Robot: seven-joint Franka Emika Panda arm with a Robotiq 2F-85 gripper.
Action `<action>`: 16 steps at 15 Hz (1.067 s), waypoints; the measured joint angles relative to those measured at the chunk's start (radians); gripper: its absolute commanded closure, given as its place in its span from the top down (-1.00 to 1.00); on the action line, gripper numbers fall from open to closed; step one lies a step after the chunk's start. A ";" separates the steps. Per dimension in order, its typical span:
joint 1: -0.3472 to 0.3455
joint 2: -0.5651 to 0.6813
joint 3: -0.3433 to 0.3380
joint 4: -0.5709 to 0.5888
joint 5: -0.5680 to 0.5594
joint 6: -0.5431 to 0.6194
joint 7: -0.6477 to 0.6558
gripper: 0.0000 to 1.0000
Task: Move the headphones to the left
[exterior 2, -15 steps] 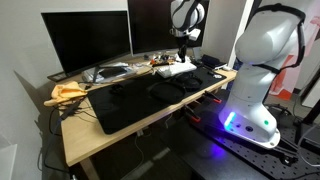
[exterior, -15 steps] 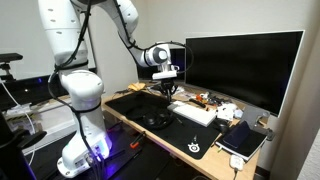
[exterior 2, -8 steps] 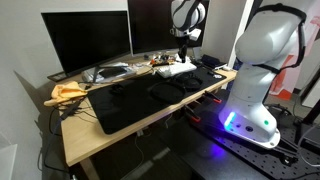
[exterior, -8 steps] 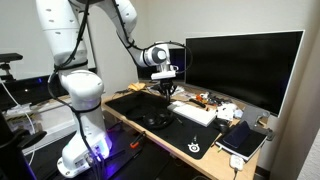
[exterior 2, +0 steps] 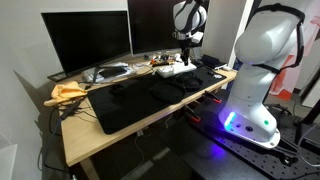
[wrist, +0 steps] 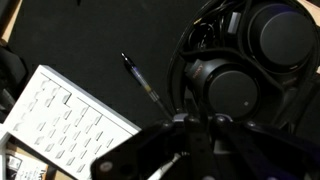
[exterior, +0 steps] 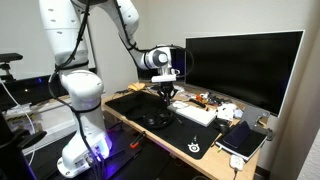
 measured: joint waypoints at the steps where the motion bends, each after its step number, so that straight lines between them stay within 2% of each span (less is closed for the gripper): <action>1: -0.003 0.006 -0.003 0.000 0.000 0.000 0.000 -0.97; 8: -0.017 0.070 -0.014 0.008 0.000 0.000 0.041 -0.96; 11: -0.017 0.102 -0.014 0.024 0.000 0.000 0.061 -0.79; 12: -0.017 0.110 -0.014 0.030 0.000 0.000 0.066 -0.82; 16: -0.017 0.134 -0.014 0.052 0.000 0.000 0.077 -0.53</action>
